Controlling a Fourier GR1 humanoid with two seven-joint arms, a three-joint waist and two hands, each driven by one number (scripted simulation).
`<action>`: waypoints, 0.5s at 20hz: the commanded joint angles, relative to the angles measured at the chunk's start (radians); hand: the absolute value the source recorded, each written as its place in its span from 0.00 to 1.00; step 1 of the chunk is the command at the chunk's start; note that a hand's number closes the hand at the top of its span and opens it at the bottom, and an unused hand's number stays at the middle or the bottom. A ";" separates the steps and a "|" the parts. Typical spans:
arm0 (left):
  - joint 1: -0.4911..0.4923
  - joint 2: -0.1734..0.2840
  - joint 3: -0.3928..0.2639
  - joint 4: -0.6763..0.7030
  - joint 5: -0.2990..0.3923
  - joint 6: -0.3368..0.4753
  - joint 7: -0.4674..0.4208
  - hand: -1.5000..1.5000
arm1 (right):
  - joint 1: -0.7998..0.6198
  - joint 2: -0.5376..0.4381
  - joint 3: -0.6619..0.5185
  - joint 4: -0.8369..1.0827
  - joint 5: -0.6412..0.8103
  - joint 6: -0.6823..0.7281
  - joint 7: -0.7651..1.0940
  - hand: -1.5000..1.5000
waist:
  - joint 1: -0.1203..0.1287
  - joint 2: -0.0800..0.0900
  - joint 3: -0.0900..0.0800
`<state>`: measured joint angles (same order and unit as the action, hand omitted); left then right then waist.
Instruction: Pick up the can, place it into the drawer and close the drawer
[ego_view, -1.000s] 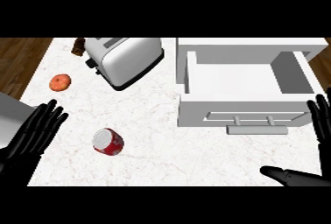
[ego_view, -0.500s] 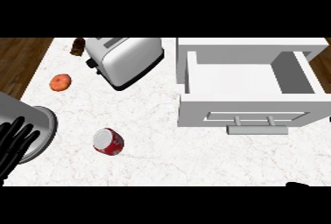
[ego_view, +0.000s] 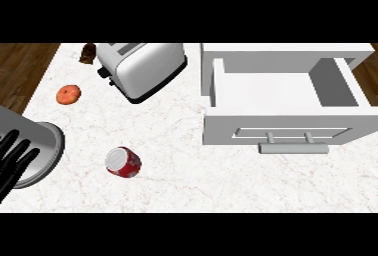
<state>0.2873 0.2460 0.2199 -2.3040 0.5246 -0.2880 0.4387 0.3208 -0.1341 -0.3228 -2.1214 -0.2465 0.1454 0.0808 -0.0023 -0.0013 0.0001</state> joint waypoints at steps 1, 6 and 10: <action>-0.007 -0.025 0.009 0.007 0.083 0.031 0.059 0.00 | 0.056 -0.021 -0.071 0.038 -0.061 0.082 -0.048 0.00 | -0.002 0.000 0.000; -0.086 -0.024 0.021 0.035 0.113 0.078 0.124 0.00 | 0.123 -0.003 -0.121 0.013 -0.078 0.148 -0.075 0.00 | -0.004 0.000 0.000; -0.063 -0.105 -0.081 0.042 0.028 0.090 0.116 0.00 | 0.142 0.007 -0.148 -0.073 -0.138 0.160 -0.008 0.00 | -0.003 0.000 0.000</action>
<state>0.2023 0.2050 0.2039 -2.2453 0.5954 -0.2160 0.5502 0.4223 -0.1346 -0.4401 -2.1408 -0.3471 0.2732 0.0495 -0.0065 -0.0011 0.0003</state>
